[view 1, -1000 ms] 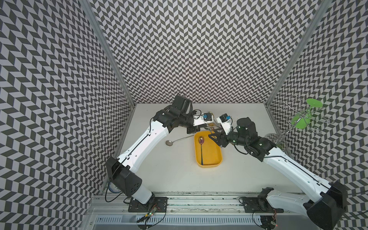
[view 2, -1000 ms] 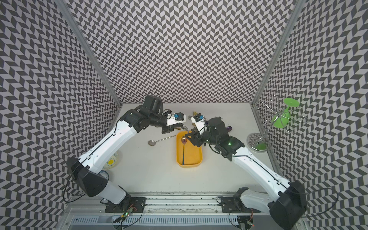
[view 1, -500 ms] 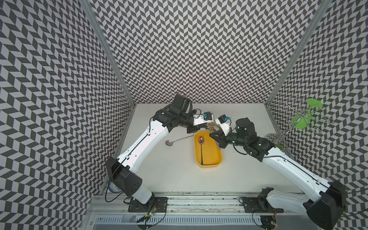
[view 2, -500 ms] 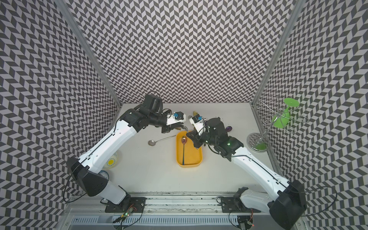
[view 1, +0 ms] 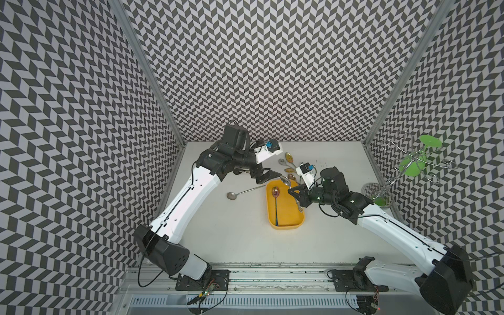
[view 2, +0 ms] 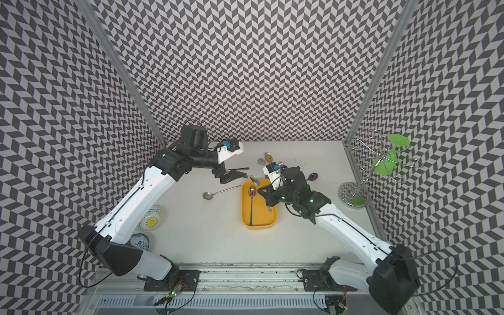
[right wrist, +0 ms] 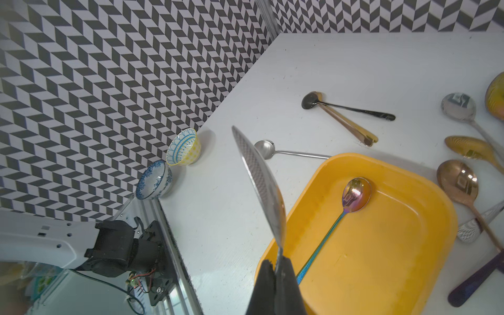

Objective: Put the spoon into the storage box
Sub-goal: Pick up the spoon from the center of the board, then place the spoon in the storage box.

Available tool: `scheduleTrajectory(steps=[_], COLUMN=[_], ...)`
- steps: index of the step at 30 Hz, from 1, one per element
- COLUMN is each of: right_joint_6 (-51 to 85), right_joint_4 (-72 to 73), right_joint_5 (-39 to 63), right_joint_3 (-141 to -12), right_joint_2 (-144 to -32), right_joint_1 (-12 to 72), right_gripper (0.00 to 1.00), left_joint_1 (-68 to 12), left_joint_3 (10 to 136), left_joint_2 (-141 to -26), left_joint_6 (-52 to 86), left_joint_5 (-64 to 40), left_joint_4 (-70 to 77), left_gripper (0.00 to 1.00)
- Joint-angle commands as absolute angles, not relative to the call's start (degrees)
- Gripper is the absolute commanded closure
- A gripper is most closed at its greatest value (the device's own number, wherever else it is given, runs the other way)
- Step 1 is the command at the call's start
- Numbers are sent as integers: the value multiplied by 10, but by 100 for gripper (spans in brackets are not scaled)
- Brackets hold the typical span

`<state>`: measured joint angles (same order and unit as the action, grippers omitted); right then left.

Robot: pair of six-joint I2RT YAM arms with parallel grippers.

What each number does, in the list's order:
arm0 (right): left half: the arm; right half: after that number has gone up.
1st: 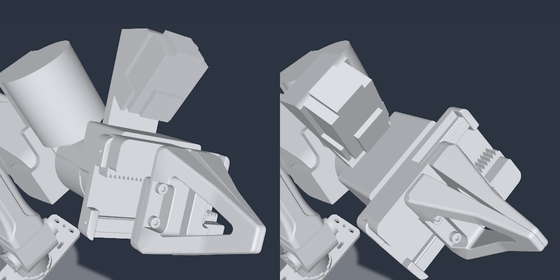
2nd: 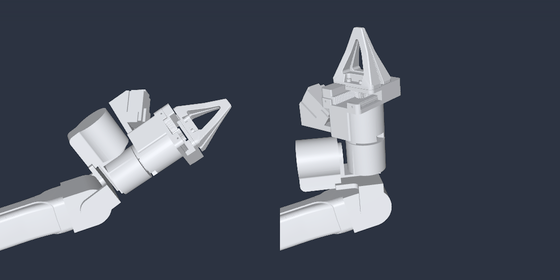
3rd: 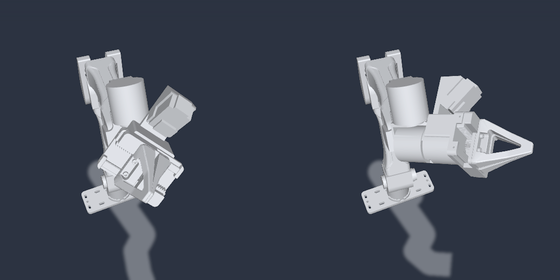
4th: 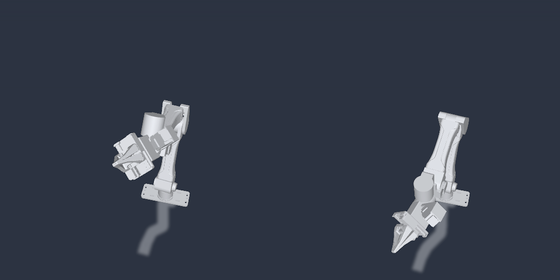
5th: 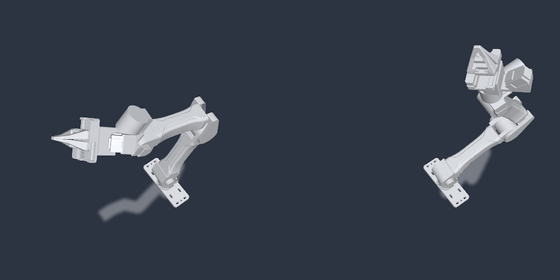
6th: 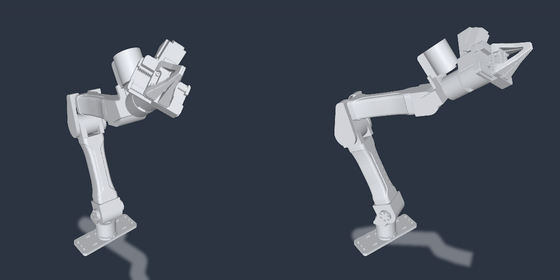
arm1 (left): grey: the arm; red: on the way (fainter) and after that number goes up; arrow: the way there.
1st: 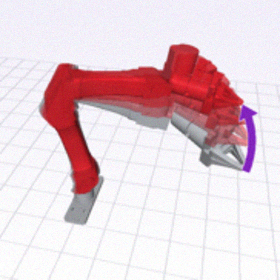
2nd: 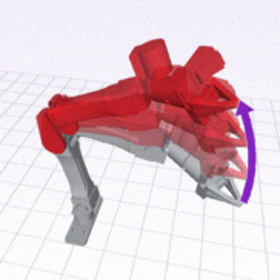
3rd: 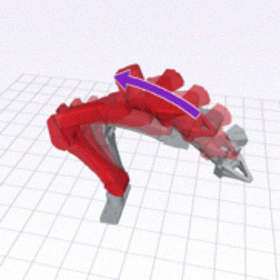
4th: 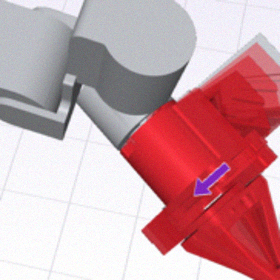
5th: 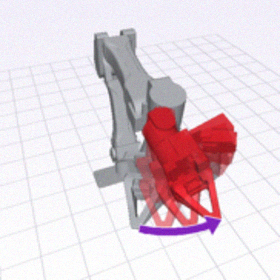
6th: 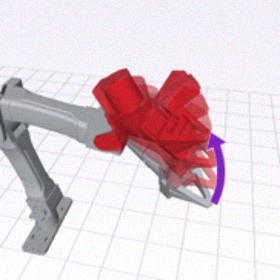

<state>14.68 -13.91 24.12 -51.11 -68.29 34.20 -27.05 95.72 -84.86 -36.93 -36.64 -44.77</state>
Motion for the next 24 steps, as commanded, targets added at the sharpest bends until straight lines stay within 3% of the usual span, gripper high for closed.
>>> scheduleTrajectory(steps=[1,24], right_joint_6=[214,327], right_joint_4=[-88,-102], right_joint_5=[268,235], right_joint_3=[-498,-500], right_joint_2=[-690,-811], right_joint_1=[339,353], right_gripper=[100,100], left_joint_1=[-239,-23], left_joint_3=[925,621], left_joint_2=[-819,-677], left_joint_6=[-304,-105], left_joint_5=[-403,-303], left_joint_4=[-410,-258], left_gripper=[0,0])
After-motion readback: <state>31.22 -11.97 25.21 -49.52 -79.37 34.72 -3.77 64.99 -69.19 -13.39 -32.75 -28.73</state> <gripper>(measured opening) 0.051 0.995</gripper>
